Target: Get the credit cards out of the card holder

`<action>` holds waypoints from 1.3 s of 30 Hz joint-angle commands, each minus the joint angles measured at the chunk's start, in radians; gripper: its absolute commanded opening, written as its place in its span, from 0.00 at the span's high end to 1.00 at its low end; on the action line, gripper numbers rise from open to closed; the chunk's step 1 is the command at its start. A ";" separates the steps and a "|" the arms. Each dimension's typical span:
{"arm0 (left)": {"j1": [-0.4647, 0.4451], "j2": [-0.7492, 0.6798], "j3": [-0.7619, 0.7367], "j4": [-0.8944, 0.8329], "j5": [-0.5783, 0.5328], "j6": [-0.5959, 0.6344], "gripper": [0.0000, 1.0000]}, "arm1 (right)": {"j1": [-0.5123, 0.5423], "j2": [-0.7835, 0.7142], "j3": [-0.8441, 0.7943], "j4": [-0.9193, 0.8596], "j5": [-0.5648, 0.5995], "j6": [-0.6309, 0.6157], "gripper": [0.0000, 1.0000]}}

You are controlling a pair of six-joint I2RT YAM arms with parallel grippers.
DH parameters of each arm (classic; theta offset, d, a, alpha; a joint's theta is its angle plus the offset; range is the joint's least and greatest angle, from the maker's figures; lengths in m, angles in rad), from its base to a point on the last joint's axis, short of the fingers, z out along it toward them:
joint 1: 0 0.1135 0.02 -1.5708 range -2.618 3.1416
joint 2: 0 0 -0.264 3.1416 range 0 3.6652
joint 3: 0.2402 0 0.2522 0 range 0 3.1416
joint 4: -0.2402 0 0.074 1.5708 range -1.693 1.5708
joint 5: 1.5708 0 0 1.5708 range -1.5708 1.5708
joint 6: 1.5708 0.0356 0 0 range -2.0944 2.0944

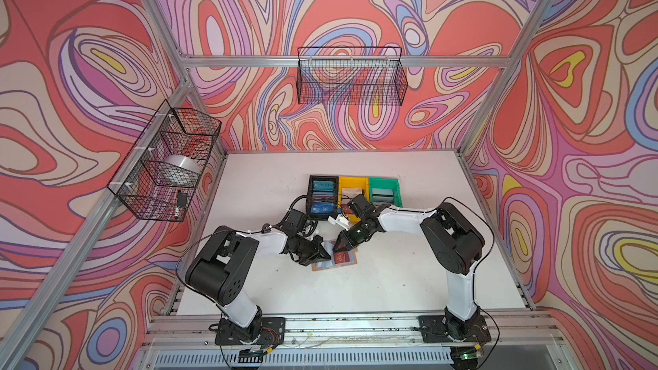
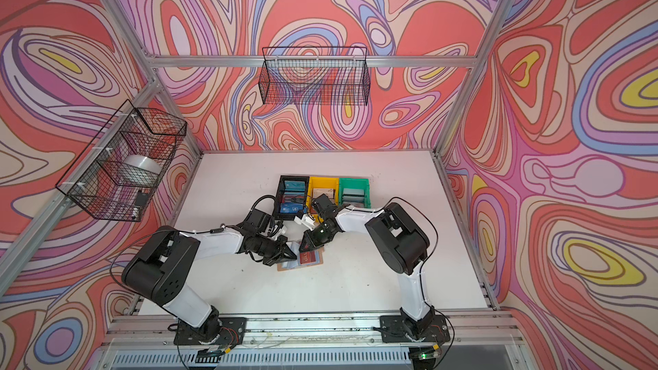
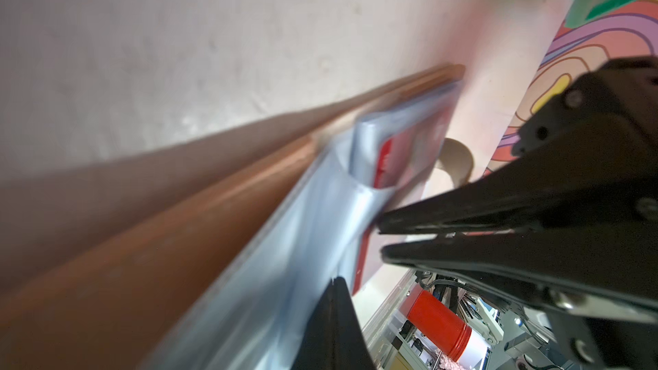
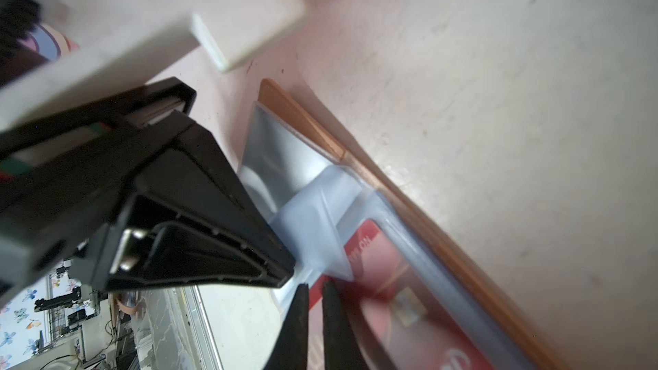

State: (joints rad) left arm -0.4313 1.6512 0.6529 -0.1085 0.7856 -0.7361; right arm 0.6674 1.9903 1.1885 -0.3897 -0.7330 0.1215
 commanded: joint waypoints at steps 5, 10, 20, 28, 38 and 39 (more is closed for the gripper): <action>0.003 0.046 0.012 -0.068 -0.043 0.040 1.00 | -0.030 -0.081 -0.039 -0.032 0.080 -0.013 0.87; 0.007 0.007 0.031 -0.116 -0.053 0.060 1.00 | -0.048 -0.113 -0.070 -0.030 0.133 -0.002 0.87; 0.026 -0.055 0.050 -0.200 -0.075 0.081 1.00 | -0.056 -0.056 -0.080 -0.037 0.162 0.002 0.87; 0.026 -0.043 0.082 -0.202 -0.077 0.081 1.00 | -0.056 -0.047 -0.083 -0.032 0.155 0.002 0.87; 0.026 -0.025 0.117 -0.216 -0.080 0.087 1.00 | -0.054 -0.025 -0.067 -0.034 0.131 0.004 0.87; 0.026 -0.020 0.115 -0.216 -0.083 0.088 1.00 | -0.055 -0.024 -0.067 -0.034 0.130 0.004 0.87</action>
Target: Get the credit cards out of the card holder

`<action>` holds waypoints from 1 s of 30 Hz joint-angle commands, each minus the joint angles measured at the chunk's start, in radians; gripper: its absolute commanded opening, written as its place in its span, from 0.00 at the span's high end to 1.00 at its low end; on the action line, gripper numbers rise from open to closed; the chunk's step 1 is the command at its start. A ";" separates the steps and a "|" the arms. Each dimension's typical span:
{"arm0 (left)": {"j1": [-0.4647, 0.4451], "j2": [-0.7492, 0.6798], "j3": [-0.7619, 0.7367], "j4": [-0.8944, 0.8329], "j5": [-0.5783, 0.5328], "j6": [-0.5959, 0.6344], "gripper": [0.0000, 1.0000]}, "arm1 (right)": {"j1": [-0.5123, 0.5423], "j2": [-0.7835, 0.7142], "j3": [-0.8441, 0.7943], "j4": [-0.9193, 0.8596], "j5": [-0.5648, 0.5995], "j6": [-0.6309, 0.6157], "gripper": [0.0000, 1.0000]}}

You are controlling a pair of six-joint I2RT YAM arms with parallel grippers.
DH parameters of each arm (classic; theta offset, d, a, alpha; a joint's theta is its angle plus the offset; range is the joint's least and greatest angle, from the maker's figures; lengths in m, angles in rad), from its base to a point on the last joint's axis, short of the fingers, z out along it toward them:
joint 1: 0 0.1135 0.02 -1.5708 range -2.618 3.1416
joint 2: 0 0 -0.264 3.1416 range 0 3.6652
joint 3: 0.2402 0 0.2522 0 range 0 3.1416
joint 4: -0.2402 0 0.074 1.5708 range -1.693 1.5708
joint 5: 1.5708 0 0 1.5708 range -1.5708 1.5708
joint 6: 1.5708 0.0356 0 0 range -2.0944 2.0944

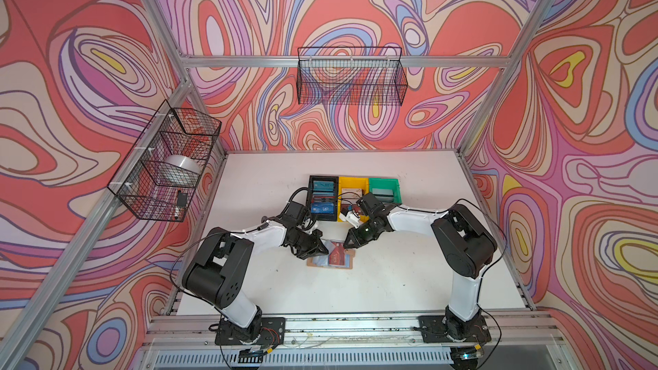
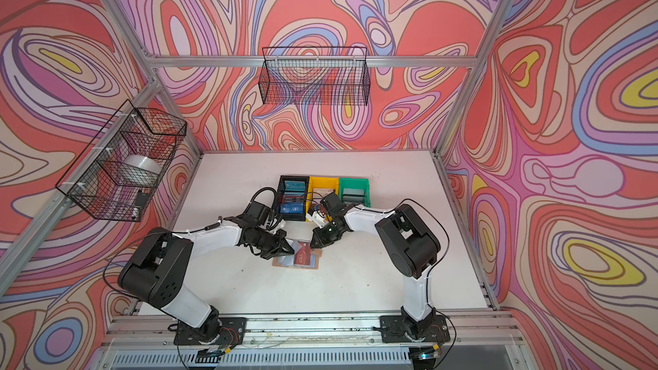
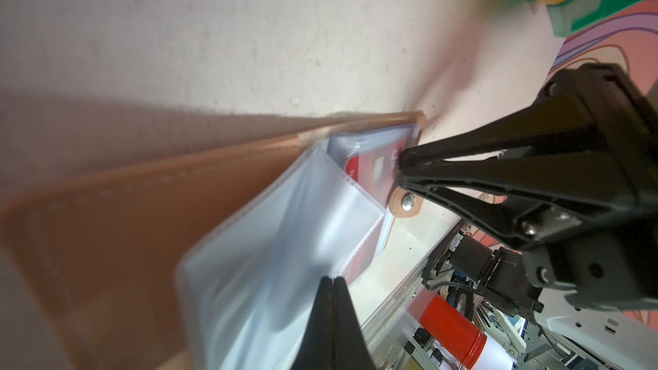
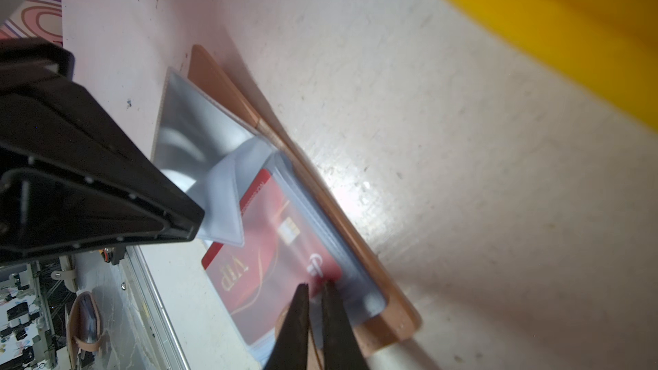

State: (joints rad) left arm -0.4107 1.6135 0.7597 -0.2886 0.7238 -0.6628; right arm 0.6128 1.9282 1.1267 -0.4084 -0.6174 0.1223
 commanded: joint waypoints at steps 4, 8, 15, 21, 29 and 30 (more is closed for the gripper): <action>0.006 0.028 -0.006 -0.019 -0.021 0.008 1.00 | 0.000 0.038 -0.007 -0.018 0.010 0.002 0.87; 0.004 0.037 0.005 -0.051 -0.047 0.022 1.00 | -0.001 0.038 -0.007 -0.017 0.010 0.003 0.87; 0.006 0.041 0.022 -0.111 -0.090 0.051 1.00 | -0.002 0.033 -0.006 -0.012 0.007 0.001 0.87; 0.004 0.055 0.026 -0.116 -0.101 0.053 1.00 | -0.002 0.010 -0.013 0.000 0.004 -0.003 0.87; 0.006 0.071 0.024 -0.106 -0.099 0.056 1.00 | -0.001 -0.034 -0.001 0.011 -0.044 -0.009 0.87; 0.005 0.072 0.023 -0.105 -0.099 0.056 1.00 | 0.001 -0.034 0.003 0.013 -0.049 -0.009 0.87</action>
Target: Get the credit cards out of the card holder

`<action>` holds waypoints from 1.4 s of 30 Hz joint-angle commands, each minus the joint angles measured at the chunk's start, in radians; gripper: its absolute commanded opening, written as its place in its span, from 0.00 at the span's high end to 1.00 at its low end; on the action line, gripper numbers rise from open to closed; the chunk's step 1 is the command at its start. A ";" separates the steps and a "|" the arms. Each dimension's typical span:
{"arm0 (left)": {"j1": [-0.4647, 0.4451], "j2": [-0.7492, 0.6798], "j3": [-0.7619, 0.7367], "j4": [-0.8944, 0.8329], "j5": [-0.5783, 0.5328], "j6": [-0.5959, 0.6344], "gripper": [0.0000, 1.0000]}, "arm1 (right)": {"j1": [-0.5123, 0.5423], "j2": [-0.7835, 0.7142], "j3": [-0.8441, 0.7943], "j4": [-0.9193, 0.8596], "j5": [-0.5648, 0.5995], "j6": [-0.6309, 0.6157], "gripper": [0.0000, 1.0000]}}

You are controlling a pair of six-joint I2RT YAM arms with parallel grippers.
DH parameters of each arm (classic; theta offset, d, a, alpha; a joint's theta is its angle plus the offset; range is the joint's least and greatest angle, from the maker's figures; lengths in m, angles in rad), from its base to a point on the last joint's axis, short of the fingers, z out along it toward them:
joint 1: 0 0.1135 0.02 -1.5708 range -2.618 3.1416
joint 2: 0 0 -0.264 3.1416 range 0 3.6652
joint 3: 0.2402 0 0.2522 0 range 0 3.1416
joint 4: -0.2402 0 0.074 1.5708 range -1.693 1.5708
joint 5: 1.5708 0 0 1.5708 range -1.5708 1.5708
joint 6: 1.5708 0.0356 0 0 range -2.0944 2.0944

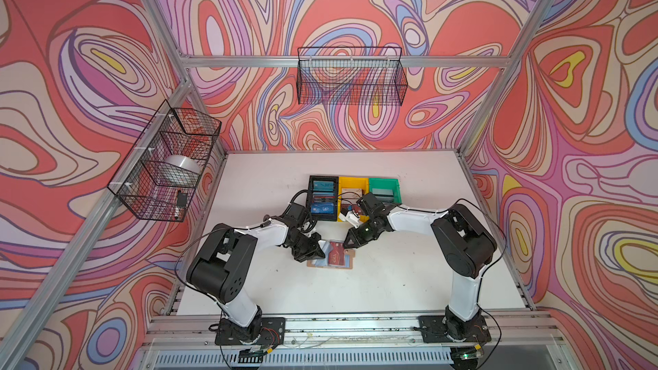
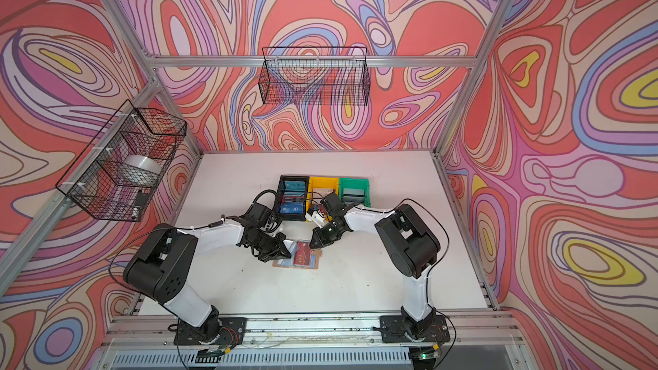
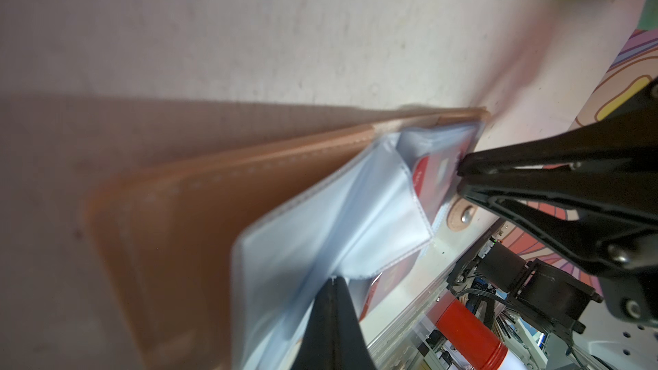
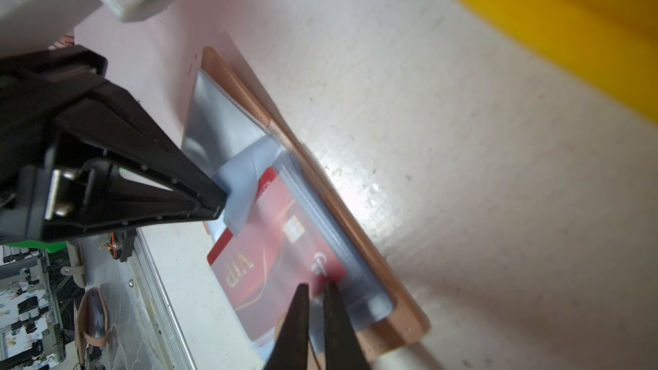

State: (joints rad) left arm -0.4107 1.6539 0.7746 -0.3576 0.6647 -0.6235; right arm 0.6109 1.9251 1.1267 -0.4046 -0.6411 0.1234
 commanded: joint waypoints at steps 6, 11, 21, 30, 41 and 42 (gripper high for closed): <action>0.006 0.035 0.008 -0.027 -0.030 0.016 1.00 | 0.016 0.003 0.033 0.005 -0.047 -0.011 0.87; 0.006 0.029 0.007 -0.025 -0.024 0.017 1.00 | 0.029 0.008 0.048 0.003 -0.049 -0.017 0.87; 0.006 0.027 0.001 -0.002 -0.001 0.009 1.00 | 0.038 0.079 0.076 0.011 -0.077 -0.018 0.87; 0.014 0.000 -0.003 0.019 0.027 -0.005 1.00 | 0.064 0.097 0.108 0.006 -0.096 -0.017 0.87; 0.032 -0.088 -0.017 -0.002 0.032 -0.008 1.00 | 0.072 0.117 0.144 -0.003 -0.130 -0.024 0.87; 0.033 -0.092 -0.019 -0.001 0.033 -0.007 1.00 | 0.073 0.123 0.148 -0.005 -0.134 -0.024 0.87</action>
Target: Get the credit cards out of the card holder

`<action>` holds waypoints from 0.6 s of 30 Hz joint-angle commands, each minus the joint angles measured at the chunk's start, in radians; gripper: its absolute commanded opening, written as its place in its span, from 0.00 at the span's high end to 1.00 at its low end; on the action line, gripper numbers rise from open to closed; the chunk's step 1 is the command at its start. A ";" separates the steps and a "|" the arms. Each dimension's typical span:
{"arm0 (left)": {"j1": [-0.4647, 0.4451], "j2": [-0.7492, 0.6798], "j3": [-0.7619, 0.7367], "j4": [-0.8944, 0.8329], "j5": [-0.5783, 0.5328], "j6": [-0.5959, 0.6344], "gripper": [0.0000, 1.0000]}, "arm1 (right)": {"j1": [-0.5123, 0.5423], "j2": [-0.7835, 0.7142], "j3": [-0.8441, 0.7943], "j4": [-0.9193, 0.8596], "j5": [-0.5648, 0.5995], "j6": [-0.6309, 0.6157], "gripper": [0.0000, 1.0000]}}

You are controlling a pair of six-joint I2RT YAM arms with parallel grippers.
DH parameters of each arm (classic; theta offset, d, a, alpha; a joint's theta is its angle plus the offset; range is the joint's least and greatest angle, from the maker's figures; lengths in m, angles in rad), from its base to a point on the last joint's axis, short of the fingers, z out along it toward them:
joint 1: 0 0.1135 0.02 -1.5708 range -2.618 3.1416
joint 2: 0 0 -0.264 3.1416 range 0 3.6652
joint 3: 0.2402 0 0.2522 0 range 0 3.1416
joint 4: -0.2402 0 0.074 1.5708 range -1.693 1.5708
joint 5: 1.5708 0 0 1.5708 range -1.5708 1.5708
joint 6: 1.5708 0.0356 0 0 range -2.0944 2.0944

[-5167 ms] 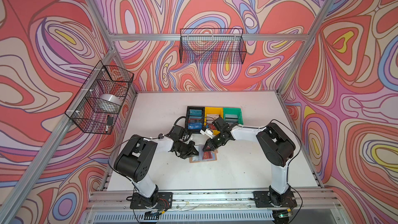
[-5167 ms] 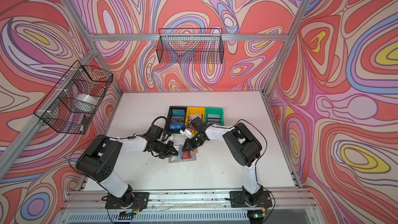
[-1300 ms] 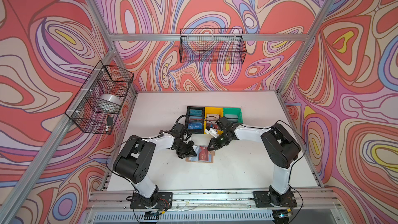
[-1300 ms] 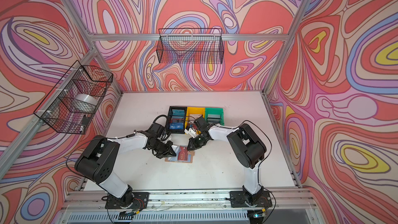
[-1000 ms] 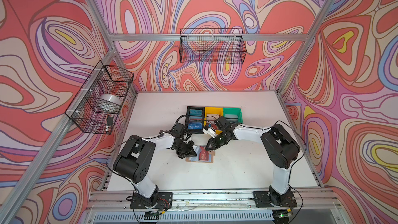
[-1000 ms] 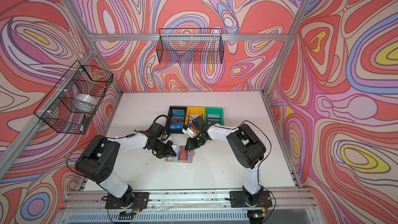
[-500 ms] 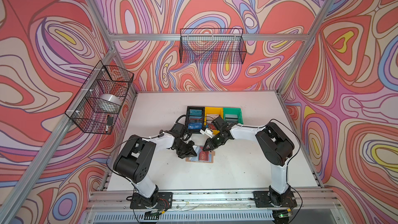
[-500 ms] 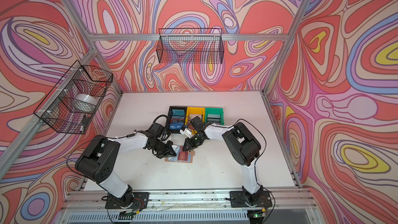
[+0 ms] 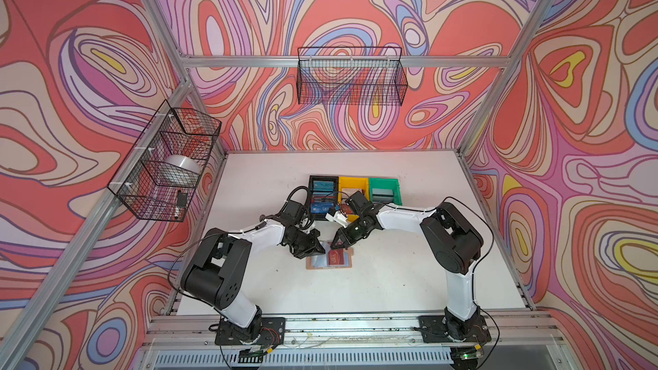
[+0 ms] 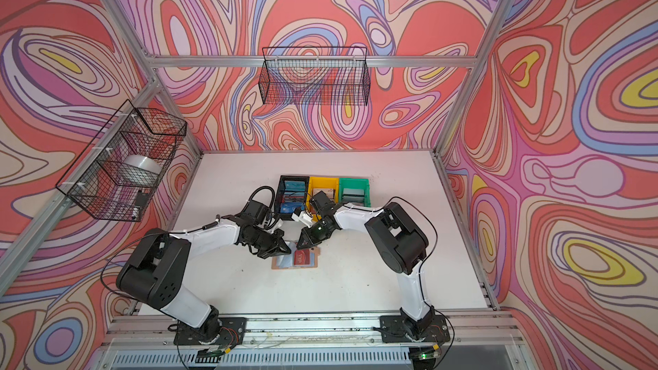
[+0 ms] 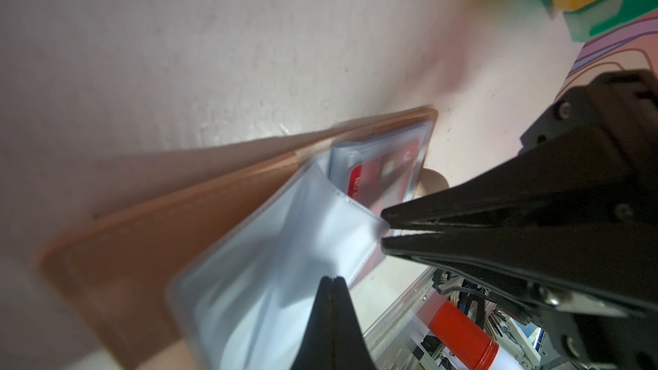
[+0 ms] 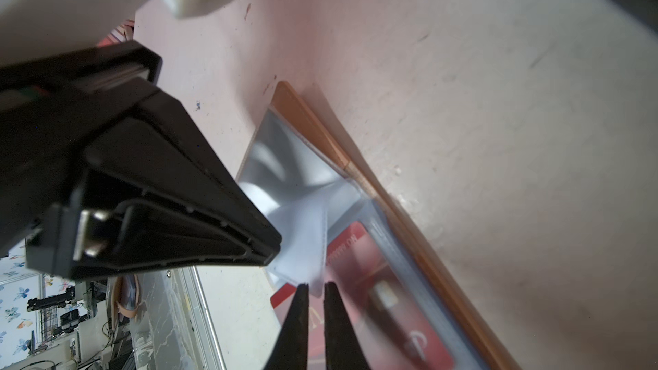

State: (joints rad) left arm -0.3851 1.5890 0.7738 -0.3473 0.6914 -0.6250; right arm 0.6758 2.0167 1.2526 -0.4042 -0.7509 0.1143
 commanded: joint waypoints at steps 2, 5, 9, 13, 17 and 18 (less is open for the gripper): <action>0.010 -0.026 -0.023 -0.008 0.007 -0.007 1.00 | 0.011 0.041 0.030 -0.004 -0.029 -0.016 0.87; 0.013 -0.025 -0.029 -0.008 0.010 -0.008 1.00 | 0.016 0.046 0.035 -0.002 -0.034 -0.013 0.87; 0.019 -0.045 -0.024 -0.023 0.008 -0.003 1.00 | 0.021 0.051 0.044 -0.005 -0.038 -0.013 0.87; 0.032 -0.081 -0.022 -0.059 -0.002 0.007 1.00 | 0.028 0.061 0.060 -0.010 -0.044 -0.016 0.87; 0.044 -0.124 -0.022 -0.100 -0.017 0.016 1.00 | 0.034 0.064 0.079 -0.015 -0.053 -0.019 0.87; 0.047 -0.136 -0.022 -0.112 -0.022 0.018 1.00 | 0.035 0.066 0.082 -0.015 -0.056 -0.019 0.87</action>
State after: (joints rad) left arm -0.3477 1.4906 0.7567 -0.3889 0.6865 -0.6243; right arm 0.7006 2.0575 1.3132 -0.4137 -0.7864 0.1123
